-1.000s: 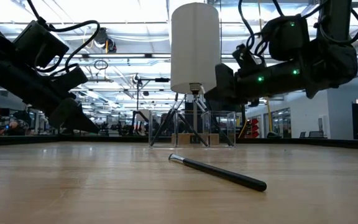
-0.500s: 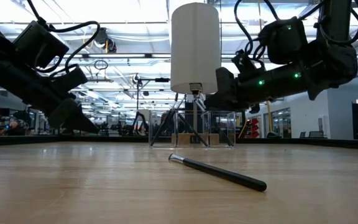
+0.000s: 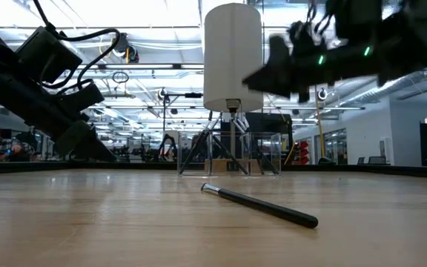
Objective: Put items in baskets/containers
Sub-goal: Put the eyeshadow brush into the transparent organizer
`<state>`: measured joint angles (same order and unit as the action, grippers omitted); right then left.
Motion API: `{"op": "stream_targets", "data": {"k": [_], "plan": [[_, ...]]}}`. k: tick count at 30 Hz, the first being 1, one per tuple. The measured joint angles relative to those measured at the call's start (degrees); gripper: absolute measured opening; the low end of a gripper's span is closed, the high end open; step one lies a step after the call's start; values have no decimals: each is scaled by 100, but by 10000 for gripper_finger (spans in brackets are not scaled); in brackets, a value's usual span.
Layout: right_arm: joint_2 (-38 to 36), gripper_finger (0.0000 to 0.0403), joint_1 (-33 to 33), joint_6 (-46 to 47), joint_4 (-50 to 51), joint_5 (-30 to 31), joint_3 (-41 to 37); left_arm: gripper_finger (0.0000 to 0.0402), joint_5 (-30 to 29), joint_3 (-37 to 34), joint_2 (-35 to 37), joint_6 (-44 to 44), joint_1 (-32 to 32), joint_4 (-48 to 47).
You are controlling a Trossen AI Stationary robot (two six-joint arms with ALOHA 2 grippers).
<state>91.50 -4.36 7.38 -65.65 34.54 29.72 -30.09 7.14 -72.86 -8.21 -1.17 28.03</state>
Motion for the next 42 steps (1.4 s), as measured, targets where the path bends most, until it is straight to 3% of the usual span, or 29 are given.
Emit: {"op": "stream_targets", "data": {"k": [4,8,11,15,19,22,29,35,42], "plan": [[-957,129,-535,-289,1772,21,593,42,7,0,0,-57,1,-29],[-1178,130,-1320,-237,4589,605,2110,42,9,0,0,-80,1,-96],[-740,130,-1858,-7,6164,1115,3405,42,11,0,0,-122,2,-102],[124,130,-2375,474,7767,1317,4922,42,15,0,0,-227,2,-149],[1054,130,-2580,1204,8810,996,6193,42,23,0,0,-416,-2,-176],[1753,130,-2621,1747,9042,505,6830,42,23,0,0,-526,-24,-215],[2564,130,-2476,2911,9879,-364,7221,42,24,0,0,-538,-24,-260],[2918,130,-2011,4232,10856,-1710,7167,42,22,0,0,-475,-24,-257],[3366,130,-1824,4415,10850,-2360,7164,42,4,0,0,-350,-24,-245]]}}
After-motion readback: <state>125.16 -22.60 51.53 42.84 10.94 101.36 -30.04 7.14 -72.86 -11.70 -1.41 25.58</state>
